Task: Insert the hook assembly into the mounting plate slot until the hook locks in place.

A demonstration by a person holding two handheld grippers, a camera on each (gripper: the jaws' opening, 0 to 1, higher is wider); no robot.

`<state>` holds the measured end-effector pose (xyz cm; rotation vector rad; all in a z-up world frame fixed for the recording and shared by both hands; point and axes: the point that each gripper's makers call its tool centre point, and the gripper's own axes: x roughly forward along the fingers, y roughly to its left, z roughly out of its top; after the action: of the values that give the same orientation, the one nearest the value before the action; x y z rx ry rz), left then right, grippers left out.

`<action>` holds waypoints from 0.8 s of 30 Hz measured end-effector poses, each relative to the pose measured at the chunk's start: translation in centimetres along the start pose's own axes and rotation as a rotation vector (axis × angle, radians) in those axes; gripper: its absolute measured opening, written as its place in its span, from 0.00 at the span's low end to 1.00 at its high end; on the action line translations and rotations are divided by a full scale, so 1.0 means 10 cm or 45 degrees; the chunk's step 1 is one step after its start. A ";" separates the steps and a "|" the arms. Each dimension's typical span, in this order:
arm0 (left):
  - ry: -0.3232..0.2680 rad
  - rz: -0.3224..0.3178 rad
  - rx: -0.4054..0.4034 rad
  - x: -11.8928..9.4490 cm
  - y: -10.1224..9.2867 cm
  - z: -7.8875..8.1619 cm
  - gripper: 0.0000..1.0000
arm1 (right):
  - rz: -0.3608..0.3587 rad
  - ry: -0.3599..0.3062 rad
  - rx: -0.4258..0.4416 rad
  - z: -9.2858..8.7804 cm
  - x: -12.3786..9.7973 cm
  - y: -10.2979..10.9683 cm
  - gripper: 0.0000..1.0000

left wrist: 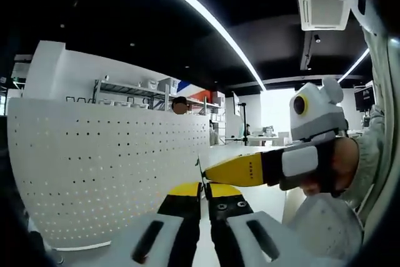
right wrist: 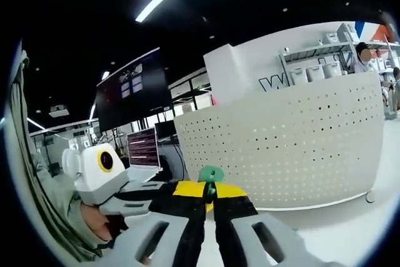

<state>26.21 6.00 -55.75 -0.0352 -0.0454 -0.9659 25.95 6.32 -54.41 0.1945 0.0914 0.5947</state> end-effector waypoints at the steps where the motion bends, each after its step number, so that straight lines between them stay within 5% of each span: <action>1: 0.002 0.000 -0.001 0.00 0.00 0.00 0.04 | 0.000 0.001 -0.010 0.00 0.00 0.00 0.01; 16: 0.030 0.011 -0.054 -0.02 -0.01 -0.05 0.06 | -0.003 0.020 -0.138 -0.03 0.00 0.03 0.00; 24: 0.048 0.041 -0.091 -0.06 0.03 -0.08 0.18 | -0.010 0.015 -0.144 -0.04 0.00 0.03 0.00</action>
<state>26.18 6.62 -56.61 -0.0835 0.0245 -0.9359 25.75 6.64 -54.74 0.0807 0.0700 0.5913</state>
